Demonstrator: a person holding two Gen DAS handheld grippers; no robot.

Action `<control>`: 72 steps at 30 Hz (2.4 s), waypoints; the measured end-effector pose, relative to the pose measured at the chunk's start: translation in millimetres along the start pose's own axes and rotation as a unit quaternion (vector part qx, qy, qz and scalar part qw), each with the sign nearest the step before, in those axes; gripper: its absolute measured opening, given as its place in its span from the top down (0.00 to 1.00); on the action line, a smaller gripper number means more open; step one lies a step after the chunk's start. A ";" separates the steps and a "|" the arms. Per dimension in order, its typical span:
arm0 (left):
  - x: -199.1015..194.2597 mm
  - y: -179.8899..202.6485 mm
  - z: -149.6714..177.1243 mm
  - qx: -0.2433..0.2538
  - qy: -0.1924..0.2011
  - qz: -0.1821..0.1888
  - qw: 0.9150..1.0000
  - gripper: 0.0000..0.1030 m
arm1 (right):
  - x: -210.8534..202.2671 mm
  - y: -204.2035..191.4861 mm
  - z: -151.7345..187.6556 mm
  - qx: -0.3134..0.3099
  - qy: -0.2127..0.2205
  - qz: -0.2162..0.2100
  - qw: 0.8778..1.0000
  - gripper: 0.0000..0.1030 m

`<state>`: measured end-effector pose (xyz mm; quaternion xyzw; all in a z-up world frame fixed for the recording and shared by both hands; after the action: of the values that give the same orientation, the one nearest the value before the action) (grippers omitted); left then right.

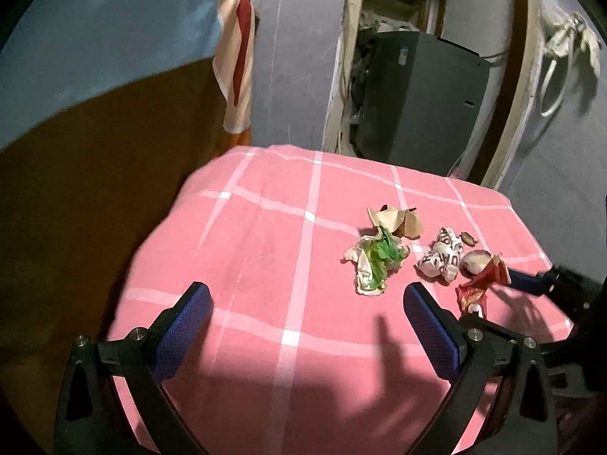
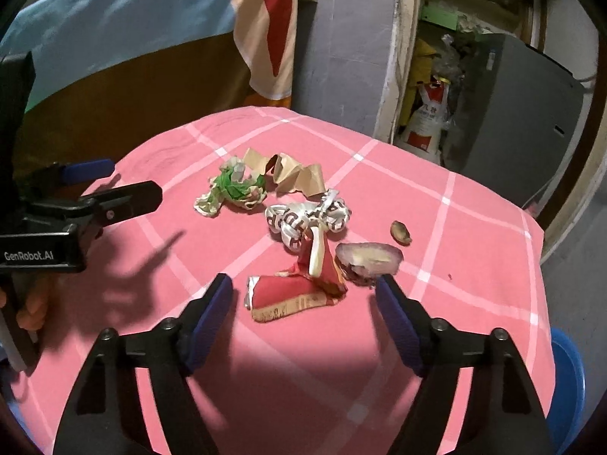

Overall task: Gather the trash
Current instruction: 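Close the left gripper on the green-white wrapper while the right grasps the red wrapper, then lift both held wrappers up off the table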

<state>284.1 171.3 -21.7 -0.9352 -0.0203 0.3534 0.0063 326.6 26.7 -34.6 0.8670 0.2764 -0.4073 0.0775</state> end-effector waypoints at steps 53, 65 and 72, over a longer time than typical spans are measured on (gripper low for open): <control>-3.1 34.3 8.7 -0.013 -0.034 0.084 0.996 0.97 | -28.1 35.1 22.6 0.083 -0.001 -0.060 0.995 0.55; -2.0 19.7 0.2 -0.026 -0.021 0.108 0.994 0.93 | 9.2 30.7 -8.0 0.113 -0.025 -0.054 0.992 0.54; 9.2 27.3 -15.0 -0.019 -0.012 0.103 0.994 0.59 | 10.7 31.8 -7.9 0.117 -0.019 -0.050 0.992 0.55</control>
<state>301.8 144.5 -17.3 -0.9280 0.0692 0.3628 -0.0485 354.6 7.5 -40.3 0.8472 0.2685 -0.4567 -0.0393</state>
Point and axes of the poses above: each gripper's, at about its wrist camera, not at the fingertips, and x roughly the way its jaws point, y to its right, z to its underside, the point moved 1 cm from there along x, roughly the way its jaws point, and after that the axes turned 13 degrees about x, right-handed, at the moved point
